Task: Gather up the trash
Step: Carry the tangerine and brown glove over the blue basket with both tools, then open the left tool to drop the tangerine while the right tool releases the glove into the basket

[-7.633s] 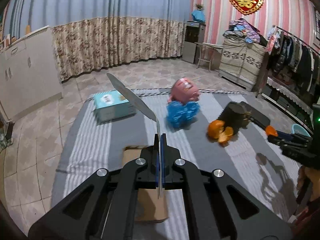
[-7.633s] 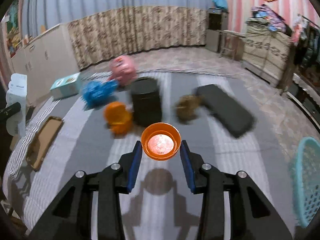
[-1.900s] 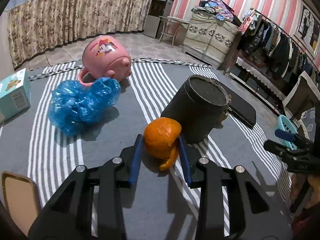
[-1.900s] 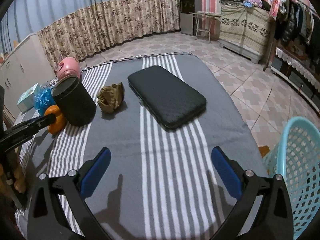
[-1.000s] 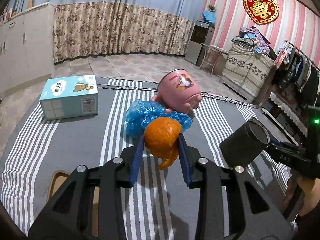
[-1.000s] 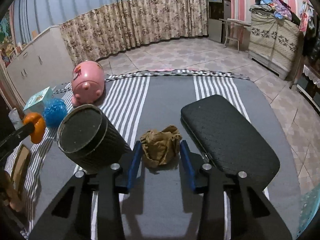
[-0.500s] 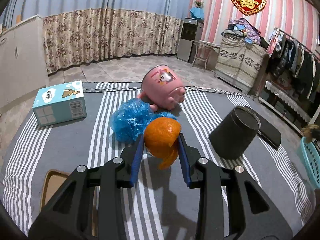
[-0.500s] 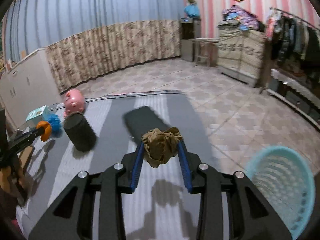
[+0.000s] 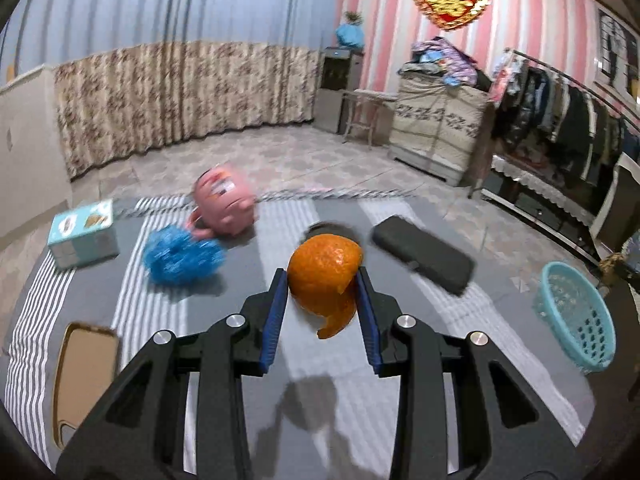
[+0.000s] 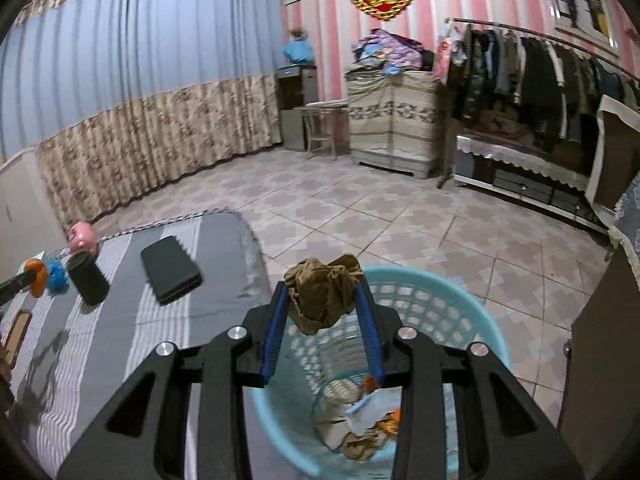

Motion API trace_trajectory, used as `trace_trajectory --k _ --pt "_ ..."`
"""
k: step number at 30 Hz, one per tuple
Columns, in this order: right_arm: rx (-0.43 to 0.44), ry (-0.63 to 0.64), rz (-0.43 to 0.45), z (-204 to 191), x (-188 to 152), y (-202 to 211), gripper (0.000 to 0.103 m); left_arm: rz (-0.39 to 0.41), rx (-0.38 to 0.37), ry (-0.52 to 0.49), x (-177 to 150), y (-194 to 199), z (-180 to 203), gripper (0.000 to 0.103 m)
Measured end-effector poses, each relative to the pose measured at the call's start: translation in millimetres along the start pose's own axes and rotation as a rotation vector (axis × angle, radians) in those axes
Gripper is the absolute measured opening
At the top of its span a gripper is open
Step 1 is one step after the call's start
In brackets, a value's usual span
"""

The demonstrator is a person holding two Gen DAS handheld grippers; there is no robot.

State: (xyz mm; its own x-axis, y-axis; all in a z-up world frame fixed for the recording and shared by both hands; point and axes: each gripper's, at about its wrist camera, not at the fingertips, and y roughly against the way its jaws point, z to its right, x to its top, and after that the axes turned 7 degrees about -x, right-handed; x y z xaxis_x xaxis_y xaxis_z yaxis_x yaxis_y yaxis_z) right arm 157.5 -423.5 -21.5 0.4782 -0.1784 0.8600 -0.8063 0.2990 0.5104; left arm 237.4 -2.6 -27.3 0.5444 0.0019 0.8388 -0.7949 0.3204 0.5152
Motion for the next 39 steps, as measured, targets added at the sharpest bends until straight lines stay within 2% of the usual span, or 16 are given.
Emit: trace_trajectory --k 7,11,23,28,32,35,37,39 --pt "-0.044 -0.023 -0.024 29.8 -7.9 -20.0 0.035 0.011 -0.098 -0.040 8.3 -15.6 74.2 0.033" --pt "-0.029 -0.116 -0.034 54.7 -10.9 -28.7 0.035 -0.003 -0.159 -0.069 3.7 -30.3 118.5 0.033" --pt "-0.077 -0.108 -0.014 64.8 -17.9 -40.9 0.035 -0.053 -0.361 -0.222 -31.6 -86.6 266.3 0.033" --pt "-0.083 -0.089 -0.021 64.3 -18.7 -44.4 0.035 -0.067 -0.409 -0.276 -44.5 -100.2 307.0 0.033" --pt "-0.095 -0.106 -0.033 70.9 -19.7 -47.3 0.035 -0.091 -0.433 -0.285 -49.3 -111.2 321.7 0.035" --pt "-0.096 -0.134 -0.041 76.8 -21.5 -47.7 0.035 -0.101 -0.442 -0.278 -50.3 -116.7 324.2 0.039" --pt "-0.100 -0.140 -0.047 78.8 -22.0 -48.9 0.035 -0.095 -0.429 -0.278 -49.4 -117.3 326.0 0.060" --pt "-0.100 -0.139 -0.050 77.6 -23.4 -49.1 0.035 -0.073 -0.407 -0.269 -46.3 -114.9 324.8 0.069"
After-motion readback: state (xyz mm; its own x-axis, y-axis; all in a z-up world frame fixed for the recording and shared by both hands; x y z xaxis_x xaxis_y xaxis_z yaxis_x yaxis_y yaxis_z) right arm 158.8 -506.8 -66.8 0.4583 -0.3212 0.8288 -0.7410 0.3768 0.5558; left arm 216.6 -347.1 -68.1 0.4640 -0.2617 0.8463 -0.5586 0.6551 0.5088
